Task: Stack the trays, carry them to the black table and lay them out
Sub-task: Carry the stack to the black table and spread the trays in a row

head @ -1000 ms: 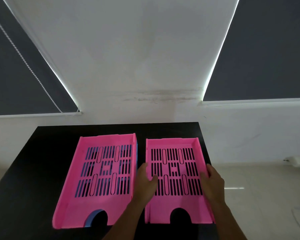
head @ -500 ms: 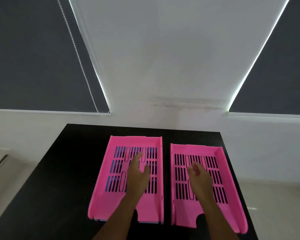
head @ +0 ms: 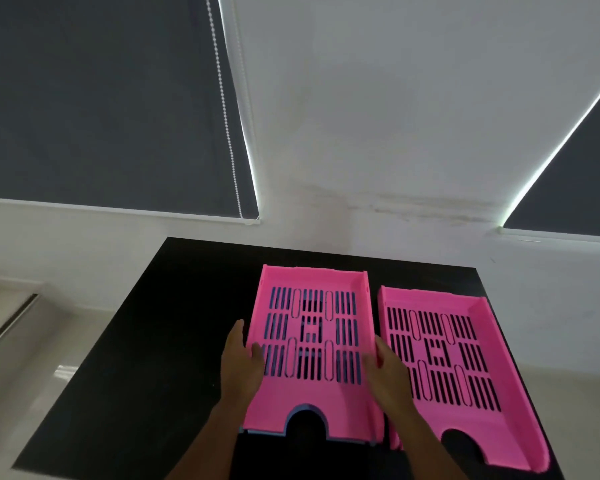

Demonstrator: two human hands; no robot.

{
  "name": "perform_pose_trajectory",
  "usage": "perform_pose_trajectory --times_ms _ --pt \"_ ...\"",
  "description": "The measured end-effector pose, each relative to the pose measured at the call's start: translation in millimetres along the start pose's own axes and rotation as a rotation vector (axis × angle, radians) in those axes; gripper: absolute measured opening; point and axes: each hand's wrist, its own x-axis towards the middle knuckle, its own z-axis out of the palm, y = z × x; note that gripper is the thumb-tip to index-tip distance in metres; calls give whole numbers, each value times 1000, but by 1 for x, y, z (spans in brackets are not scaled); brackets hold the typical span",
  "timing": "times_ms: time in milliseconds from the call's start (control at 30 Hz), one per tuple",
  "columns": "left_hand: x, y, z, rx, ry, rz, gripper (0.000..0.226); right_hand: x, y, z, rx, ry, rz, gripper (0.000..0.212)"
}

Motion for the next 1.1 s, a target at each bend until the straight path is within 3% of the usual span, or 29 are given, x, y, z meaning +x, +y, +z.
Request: perform_pose_trajectory --times_ms 133,367,767,1100 --pt "10 -17 -8 41 -205 -40 27 -5 -3 11 -14 51 49 44" --pt "22 -22 -17 -24 -272 -34 18 -12 -13 21 -35 124 62 48" --pt "61 -37 -95 -60 -180 14 17 -3 -64 88 -46 141 -92 30" --pt "105 -92 -197 59 -19 -22 18 -4 -119 191 -45 -73 -227 22"
